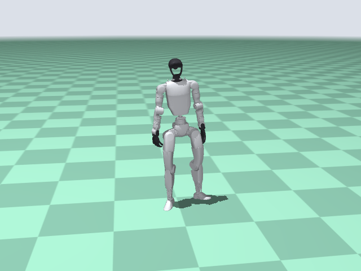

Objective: In place motions

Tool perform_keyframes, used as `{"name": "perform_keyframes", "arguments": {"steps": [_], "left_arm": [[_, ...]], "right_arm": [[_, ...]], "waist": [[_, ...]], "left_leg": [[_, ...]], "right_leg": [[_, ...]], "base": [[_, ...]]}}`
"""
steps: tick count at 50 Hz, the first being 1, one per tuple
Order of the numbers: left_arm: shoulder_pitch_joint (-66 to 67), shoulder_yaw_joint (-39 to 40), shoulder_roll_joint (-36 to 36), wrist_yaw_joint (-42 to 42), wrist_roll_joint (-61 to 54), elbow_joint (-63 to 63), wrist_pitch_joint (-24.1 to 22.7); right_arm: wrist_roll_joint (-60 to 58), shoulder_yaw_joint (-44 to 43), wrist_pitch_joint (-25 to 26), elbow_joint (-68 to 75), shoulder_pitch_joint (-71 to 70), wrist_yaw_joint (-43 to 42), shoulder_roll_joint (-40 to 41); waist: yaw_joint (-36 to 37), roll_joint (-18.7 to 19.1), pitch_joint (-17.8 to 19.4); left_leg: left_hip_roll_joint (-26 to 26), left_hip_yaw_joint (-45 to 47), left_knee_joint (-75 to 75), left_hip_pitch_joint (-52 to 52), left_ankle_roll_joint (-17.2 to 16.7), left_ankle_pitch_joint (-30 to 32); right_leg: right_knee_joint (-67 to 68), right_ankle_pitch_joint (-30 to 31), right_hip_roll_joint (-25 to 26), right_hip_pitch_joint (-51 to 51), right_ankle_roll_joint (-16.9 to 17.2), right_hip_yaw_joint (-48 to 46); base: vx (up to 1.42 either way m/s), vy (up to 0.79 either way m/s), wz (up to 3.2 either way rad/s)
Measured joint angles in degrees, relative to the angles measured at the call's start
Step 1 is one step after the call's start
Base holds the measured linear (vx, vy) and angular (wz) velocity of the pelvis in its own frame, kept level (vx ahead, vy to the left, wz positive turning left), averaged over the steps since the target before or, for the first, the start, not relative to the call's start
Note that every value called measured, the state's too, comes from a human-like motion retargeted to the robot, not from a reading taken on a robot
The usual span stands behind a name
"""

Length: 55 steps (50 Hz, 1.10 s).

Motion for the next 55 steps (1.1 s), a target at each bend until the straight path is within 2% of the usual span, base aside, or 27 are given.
{"name": "perform_keyframes", "arguments": {"steps": [15,22,32,40,45,50,55], "left_arm": [[3.06,2.13,0.45,-0.34,1.04,1.74,1.90],[1.14,1.50,-0.28,-0.01,-0.64,-2.08,0.83],[-1.64,-0.24,-1.78,0.21,-1.79,-6.84,-1.68],[-1.30,-0.16,-1.61,0.83,-2.32,-5.13,-2.72],[-0.70,1.19,-0.69,1.75,-3.28,-1.74,-2.13],[-0.16,2.87,0.40,0.83,-3.79,1.25,-0.59],[1.26,1.87,1.81,-0.09,-2.02,1.96,0.19]], "right_arm": [[0.43,-1.66,0.75,0.91,2.22,-2.06,0.45],[0.39,-0.83,-0.32,-1.02,0.94,-0.73,1.36],[-0.80,-0.08,-2.54,-6.76,1.11,1.20,1.53],[-0.63,-0.23,-3.52,-7.87,1.63,0.00,1.33],[-0.87,0.08,-3.79,-7.98,1.67,-1.78,1.08],[-1.59,1.11,-3.68,-8.42,0.92,-4.94,0.99],[-1.78,2.52,-3.66,-8.44,0.46,-7.01,1.44]], "waist": [[-0.83,0.48,0.23],[-0.84,-0.57,0.02],[0.84,-2.65,-0.71],[1.47,-3.83,1.74],[2.10,-4.32,4.87],[1.21,-3.66,7.23],[-0.56,-2.38,7.95]], "left_leg": [[0.23,0.63,-0.04,0.53,-0.08,-0.10],[-0.68,-0.21,0.60,-0.15,0.43,0.10],[-3.79,-2.20,1.32,-2.03,1.90,-0.26],[-7.10,-2.73,0.82,-1.09,3.78,-1.73],[-8.17,-1.51,0.54,-0.05,4.32,-2.65],[-7.30,0.66,0.26,-0.52,4.25,-3.02],[-4.84,3.11,0.77,-2.28,4.36,-2.85]], "right_leg": [[-0.31,0.08,0.50,0.18,-0.05,0.33],[-0.81,0.35,-0.04,0.56,-0.04,-0.21],[-0.70,1.29,-3.60,0.61,1.32,-1.22],[0.37,2.80,-6.73,0.64,2.14,-1.26],[1.53,4.61,-7.98,-0.43,1.85,0.30],[3.41,7.62,-7.91,-4.05,0.75,1.86],[6.66,7.98,-6.98,-7.23,0.14,-1.84]], "base": [[0.00,0.00,0.00],[0.00,0.01,0.06],[0.02,0.15,0.15],[0.01,0.22,-0.01],[-0.04,0.19,-0.33],[-0.11,0.15,-0.47],[-0.17,0.00,-0.54]]}}
